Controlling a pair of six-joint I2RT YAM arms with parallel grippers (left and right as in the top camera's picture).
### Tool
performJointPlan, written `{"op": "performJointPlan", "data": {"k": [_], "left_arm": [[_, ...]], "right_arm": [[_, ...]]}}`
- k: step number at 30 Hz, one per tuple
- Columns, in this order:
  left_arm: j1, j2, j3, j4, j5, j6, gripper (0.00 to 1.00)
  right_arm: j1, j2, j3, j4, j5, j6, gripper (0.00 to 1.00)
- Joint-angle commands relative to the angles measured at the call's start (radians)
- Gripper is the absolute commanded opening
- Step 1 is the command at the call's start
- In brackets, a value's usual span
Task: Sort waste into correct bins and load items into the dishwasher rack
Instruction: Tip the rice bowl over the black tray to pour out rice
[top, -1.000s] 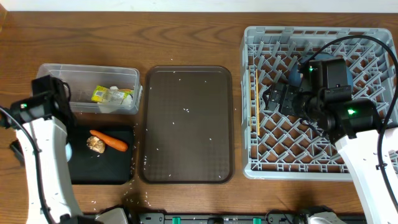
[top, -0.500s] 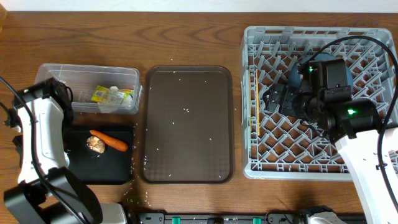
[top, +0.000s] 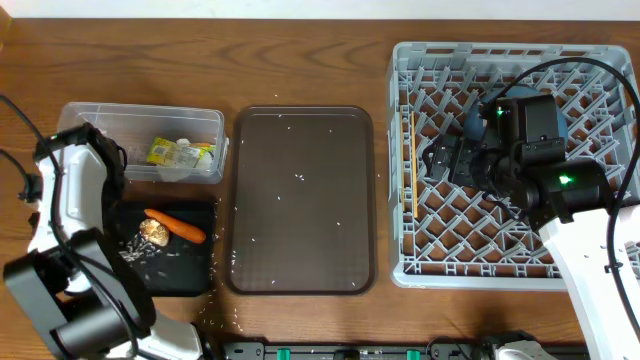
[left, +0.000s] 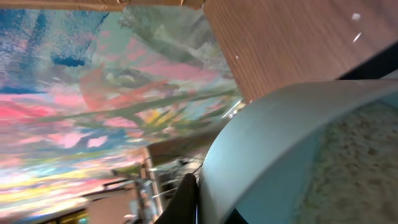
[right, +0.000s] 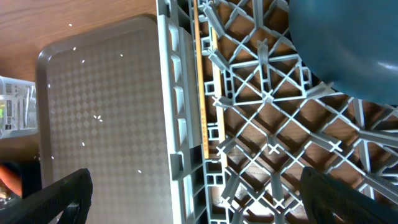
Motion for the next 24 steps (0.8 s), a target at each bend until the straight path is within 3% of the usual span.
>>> {"op": "performJointPlan", "data": {"k": [1, 5, 9, 18, 24], "left_arm": [[0.000, 0.048, -0.006, -0.019, -0.039, -0.056, 0.06], [-0.006, 0.080, 0.006, -0.021, -0.156, 0.064, 0.06], [-0.021, 0.086, 0.011, 0.025, -0.087, 0.011, 0.06], [-0.080, 0.101, 0.010, 0.031, -0.238, 0.048, 0.06], [-0.113, 0.105, 0.010, 0.054, -0.232, 0.050, 0.06]], "right_arm": [[-0.002, -0.011, 0.002, -0.001, 0.000, 0.011, 0.99], [-0.002, -0.011, 0.002, -0.004, 0.000, 0.010, 0.99], [-0.002, -0.011, 0.002, 0.000, 0.000, 0.010, 0.99], [-0.002, -0.011, 0.002, 0.003, 0.000, 0.010, 0.99], [-0.003, -0.011, 0.002, 0.011, 0.000, 0.010, 0.99]]}}
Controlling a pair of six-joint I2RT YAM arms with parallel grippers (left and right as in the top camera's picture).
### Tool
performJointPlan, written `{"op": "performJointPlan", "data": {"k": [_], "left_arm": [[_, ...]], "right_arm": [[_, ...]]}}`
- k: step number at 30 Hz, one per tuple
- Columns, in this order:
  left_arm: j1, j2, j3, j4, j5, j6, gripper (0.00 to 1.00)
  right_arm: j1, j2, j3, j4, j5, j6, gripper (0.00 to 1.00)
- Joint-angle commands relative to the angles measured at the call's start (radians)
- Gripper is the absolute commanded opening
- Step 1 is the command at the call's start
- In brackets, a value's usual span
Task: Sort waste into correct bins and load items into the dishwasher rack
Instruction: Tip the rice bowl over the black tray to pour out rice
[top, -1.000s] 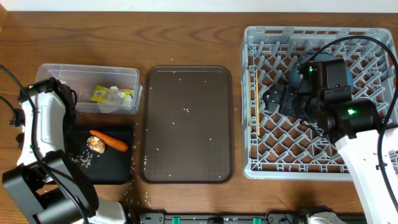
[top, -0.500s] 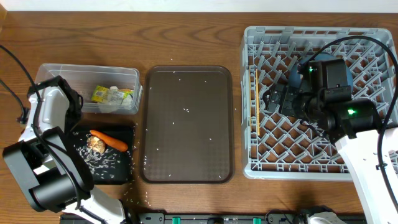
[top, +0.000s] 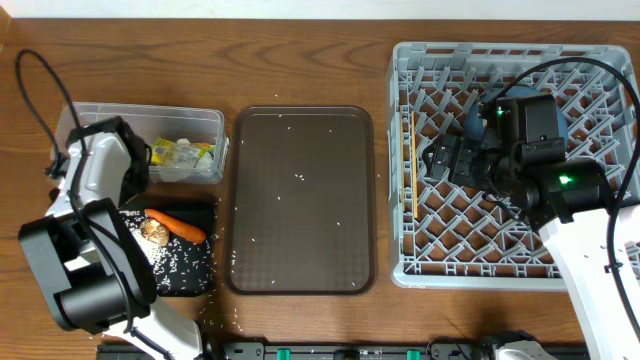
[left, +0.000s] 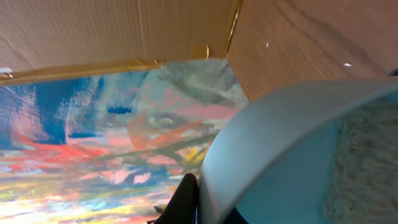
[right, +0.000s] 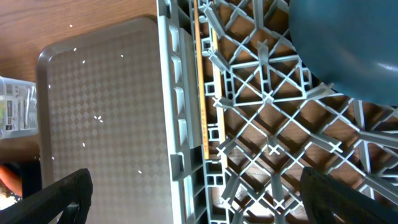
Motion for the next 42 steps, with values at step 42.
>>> {"op": "performJointPlan", "data": {"k": [42], "left_arm": [[-0.078, 0.013, -0.057, 0.033, -0.060, 0.011, 0.06]], "right_arm": [[-0.003, -0.011, 0.002, 0.018, 0.000, 0.010, 0.99]]}}
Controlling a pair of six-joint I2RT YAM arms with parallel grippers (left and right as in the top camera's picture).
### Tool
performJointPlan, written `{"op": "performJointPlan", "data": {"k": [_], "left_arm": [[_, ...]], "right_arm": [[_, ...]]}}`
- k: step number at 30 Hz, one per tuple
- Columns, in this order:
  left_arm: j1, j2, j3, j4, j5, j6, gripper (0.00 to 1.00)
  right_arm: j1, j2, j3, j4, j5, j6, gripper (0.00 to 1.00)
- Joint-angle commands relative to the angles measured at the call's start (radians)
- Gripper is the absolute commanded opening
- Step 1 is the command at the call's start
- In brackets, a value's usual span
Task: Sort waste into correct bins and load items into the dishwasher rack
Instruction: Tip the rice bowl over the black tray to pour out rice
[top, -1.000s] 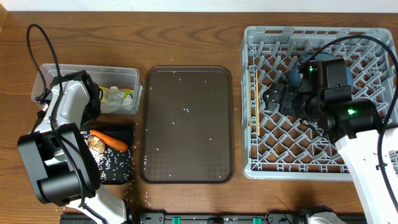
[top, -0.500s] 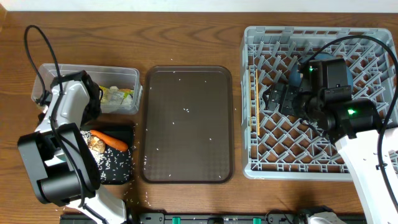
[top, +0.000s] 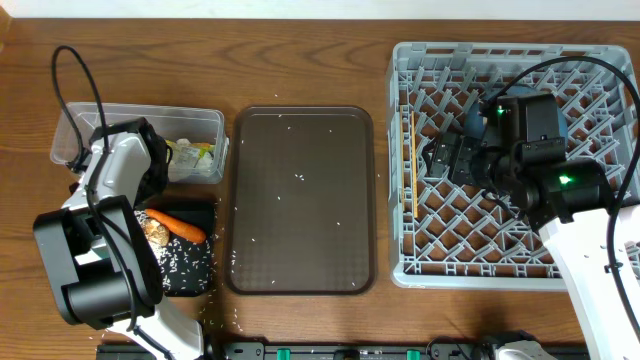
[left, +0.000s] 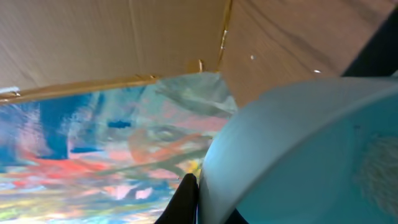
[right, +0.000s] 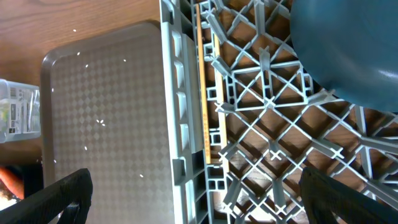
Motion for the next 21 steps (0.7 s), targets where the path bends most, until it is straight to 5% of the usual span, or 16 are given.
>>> {"op": "performJointPlan", "data": {"k": [1, 3, 5, 8, 12, 15, 18, 21], "left_arm": [[0.000, 0.007, -0.015, 0.000, -0.131, 0.047, 0.06], [-0.005, 0.000, 0.008, 0.009, -0.037, 0.050, 0.06], [-0.006, -0.004, -0.002, 0.014, 0.097, -0.074, 0.06], [0.000, 0.007, -0.033, 0.014, -0.117, 0.051, 0.06], [-0.010, 0.002, -0.018, 0.037, 0.102, -0.043, 0.06], [-0.011, 0.008, -0.025, 0.030, -0.162, 0.080, 0.06], [-0.014, -0.006, 0.004, 0.053, 0.063, 0.014, 0.06], [-0.005, 0.002, -0.006, 0.044, -0.116, 0.085, 0.06]], "right_arm": [[-0.003, -0.011, 0.002, 0.003, 0.000, 0.010, 0.99], [-0.003, -0.011, 0.002, 0.002, 0.000, 0.010, 0.99], [-0.003, -0.011, 0.002, 0.006, 0.000, 0.010, 0.99], [-0.003, -0.011, 0.002, 0.013, 0.000, 0.010, 0.99], [-0.003, -0.011, 0.002, 0.015, 0.000, 0.010, 0.99], [-0.003, -0.011, 0.002, 0.021, 0.000, 0.010, 0.99], [-0.003, -0.011, 0.002, 0.021, 0.000, 0.010, 0.99], [-0.003, -0.011, 0.002, 0.024, 0.000, 0.011, 0.99]]}}
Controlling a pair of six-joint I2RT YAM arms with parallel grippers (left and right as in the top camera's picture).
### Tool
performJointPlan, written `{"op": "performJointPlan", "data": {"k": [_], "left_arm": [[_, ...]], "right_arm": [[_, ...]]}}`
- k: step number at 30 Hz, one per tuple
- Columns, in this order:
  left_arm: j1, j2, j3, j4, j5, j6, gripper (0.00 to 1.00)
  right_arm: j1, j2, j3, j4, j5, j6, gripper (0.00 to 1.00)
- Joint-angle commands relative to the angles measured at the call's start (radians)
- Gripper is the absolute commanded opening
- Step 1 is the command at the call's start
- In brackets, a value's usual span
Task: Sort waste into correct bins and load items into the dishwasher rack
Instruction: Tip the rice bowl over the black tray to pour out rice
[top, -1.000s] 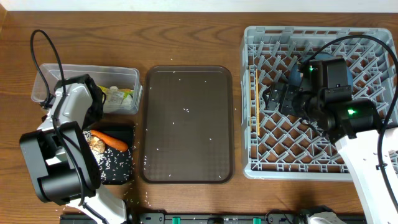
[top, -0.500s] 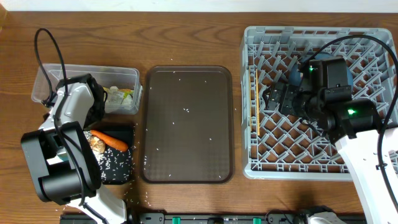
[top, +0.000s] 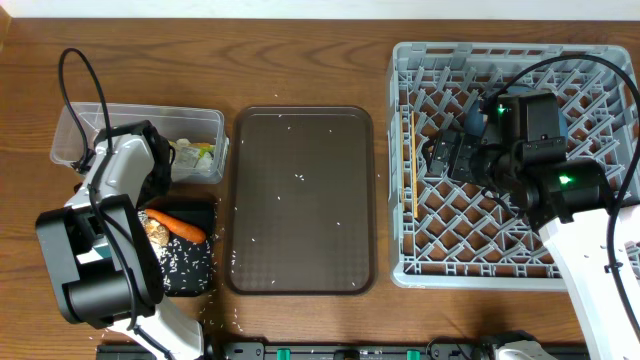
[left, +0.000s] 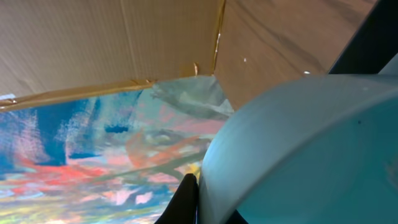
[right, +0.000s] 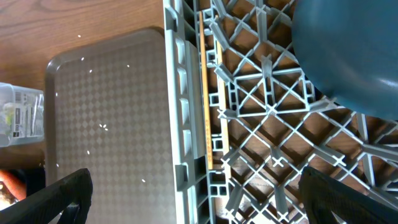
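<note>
My left gripper (left: 198, 186) is shut on the rim of a pale teal bowl (left: 298, 155), which fills the lower right of the left wrist view, tilted. Overhead, the left arm (top: 125, 170) hangs over the seam between the clear bin (top: 150, 110) and the black bin (top: 212, 250); the bowl is hidden under it. A carrot (top: 175, 224), food scraps and scattered rice lie in the black bin. My right gripper (right: 205, 196) stands open over the left edge of the grey dish rack (right: 186, 112), beside a dark blue bowl (right: 348, 56).
A brown tray (top: 300, 200) flecked with rice grains lies between the bins and the rack. Wrappers (top: 190, 152) sit in the clear bin. A yellow stick (right: 205, 106) lies along the rack's left side. Cables loop near both arms.
The teal bowl has tipped slightly further, and the rice patch inside it has slid out of the left wrist view. The right gripper has shifted slightly over the rack, still open.
My left gripper held the teal bowl, rice inside, at the bins' far left. It then stood further right over the bins, with more rice scattered in the black bin and less showing in the bowl. The right gripper stayed open over the rack.
</note>
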Motion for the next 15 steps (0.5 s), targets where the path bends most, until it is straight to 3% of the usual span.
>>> {"op": "performJointPlan", "data": {"k": [1, 2, 5, 6, 9, 12, 13, 15], "left_arm": [[0.009, -0.003, 0.019, -0.003, -0.182, 0.066, 0.06], [0.013, -0.007, 0.030, 0.000, -0.164, 0.066, 0.06], [0.013, -0.018, 0.034, 0.024, 0.130, -0.031, 0.06], [0.013, -0.014, 0.019, 0.021, 0.103, -0.029, 0.06], [0.013, -0.016, 0.016, 0.003, -0.216, 0.069, 0.06], [0.002, -0.035, 0.045, 0.024, 0.074, 0.001, 0.06], [-0.002, -0.035, 0.040, 0.023, 0.085, -0.009, 0.06], [-0.001, -0.031, 0.029, 0.023, -0.149, 0.088, 0.06]], "right_arm": [[-0.002, -0.011, 0.002, -0.002, 0.000, 0.010, 0.99], [-0.002, -0.011, 0.002, -0.007, 0.000, 0.010, 0.99], [-0.003, -0.011, 0.002, -0.010, 0.000, 0.010, 0.99], [-0.003, -0.011, 0.002, -0.005, 0.000, 0.010, 0.99], [-0.002, -0.011, 0.002, 0.001, 0.000, 0.011, 0.99], [-0.003, -0.011, 0.002, -0.001, 0.000, 0.010, 0.99], [-0.003, -0.011, 0.002, 0.003, 0.000, 0.010, 0.99], [-0.003, -0.011, 0.002, 0.005, 0.000, 0.010, 0.99]]}}
